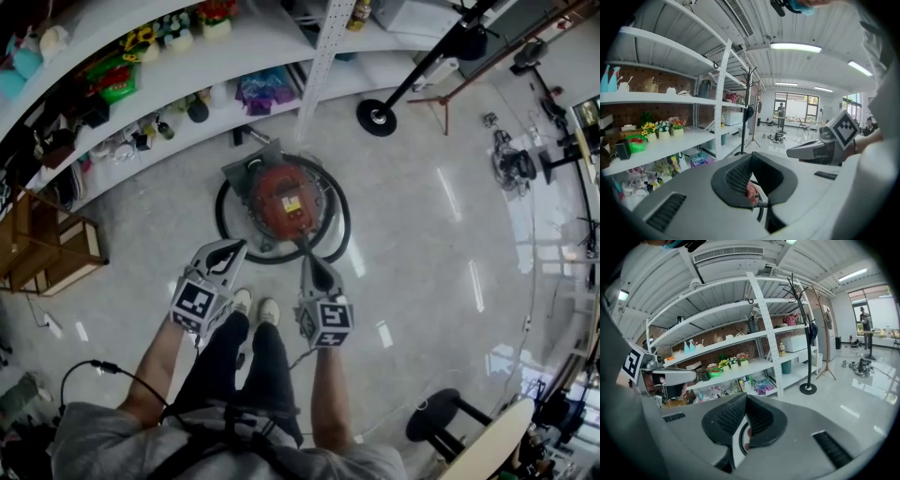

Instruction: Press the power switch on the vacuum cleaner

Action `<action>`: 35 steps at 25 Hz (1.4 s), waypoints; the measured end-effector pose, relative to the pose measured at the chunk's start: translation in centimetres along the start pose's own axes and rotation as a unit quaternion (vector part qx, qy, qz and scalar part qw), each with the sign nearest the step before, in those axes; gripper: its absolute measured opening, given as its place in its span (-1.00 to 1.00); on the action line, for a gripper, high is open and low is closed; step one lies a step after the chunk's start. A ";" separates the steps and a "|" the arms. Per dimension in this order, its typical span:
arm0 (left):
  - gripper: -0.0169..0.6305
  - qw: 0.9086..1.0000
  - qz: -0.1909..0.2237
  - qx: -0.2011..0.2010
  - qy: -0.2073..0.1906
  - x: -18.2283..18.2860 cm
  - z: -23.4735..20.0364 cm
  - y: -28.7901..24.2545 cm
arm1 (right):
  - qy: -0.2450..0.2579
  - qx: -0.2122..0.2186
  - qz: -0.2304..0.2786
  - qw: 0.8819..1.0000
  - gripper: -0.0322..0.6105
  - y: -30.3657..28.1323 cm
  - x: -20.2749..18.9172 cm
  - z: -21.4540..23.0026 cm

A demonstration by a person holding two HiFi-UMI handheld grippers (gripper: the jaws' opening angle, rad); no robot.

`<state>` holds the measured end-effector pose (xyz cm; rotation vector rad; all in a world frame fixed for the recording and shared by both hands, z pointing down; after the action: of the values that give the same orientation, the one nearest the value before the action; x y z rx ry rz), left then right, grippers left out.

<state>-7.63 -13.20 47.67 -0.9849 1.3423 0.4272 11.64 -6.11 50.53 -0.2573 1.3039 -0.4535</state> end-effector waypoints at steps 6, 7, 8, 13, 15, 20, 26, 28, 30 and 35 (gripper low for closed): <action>-0.92 1.000 -0.005 -0.013 -0.018 1.3 0.5 1.3 | 0.004 0.003 -0.002 1.000 -0.86 1.6 1.1 -1.1; -0.92 1.000 -0.006 -0.013 -0.017 1.5 0.6 1.4 | 0.003 0.004 -0.002 1.000 -0.86 1.8 1.2 -1.4; -0.92 1.000 -0.006 -0.014 -0.016 1.7 0.7 1.6 | 0.002 0.005 -0.003 1.000 -0.86 2.0 1.4 -1.7; -0.92 1.000 -0.005 -0.019 -0.018 3.2 1.0 2.1 | 0.000 0.013 -0.003 1.000 -0.86 2.9 2.3 -2.8; -0.92 1.000 -0.003 -0.020 -0.021 3.7 1.2 2.2 | -0.001 0.015 -0.001 1.000 -0.86 3.1 2.7 -3.1; -0.92 1.000 0.005 -0.019 -0.025 5.0 1.6 2.5 | 0.005 0.025 0.005 1.000 -0.86 3.4 3.7 -3.5; -0.92 0.999 0.016 -0.013 -0.039 7.0 1.8 3.4 | 0.011 0.025 0.020 0.999 -0.86 4.5 5.8 -3.6; -0.92 0.999 0.022 -0.008 -0.038 7.8 1.7 3.7 | 0.011 0.025 0.027 0.999 -0.86 4.8 6.4 -3.5; -0.92 0.999 0.029 -0.001 -0.034 8.7 1.6 3.8 | 0.011 0.024 0.033 0.999 -0.86 4.9 6.9 -3.5; -0.92 0.998 0.037 -0.001 -0.050 9.9 1.4 4.2 | 0.018 0.030 0.045 0.998 -0.86 5.3 8.4 -4.2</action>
<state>-7.70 -12.45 36.90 -0.9053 1.2905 0.5275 10.12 -4.96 39.90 -0.1402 1.3285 -0.4211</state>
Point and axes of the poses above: the fingertips, and each gripper's own axes: y backward along the fingers, z to its right, x out of its top, the point moved 7 cm from there along y, backward along the fingers, and after that the axes turned 1 degree about z, right-handed, at the moved point
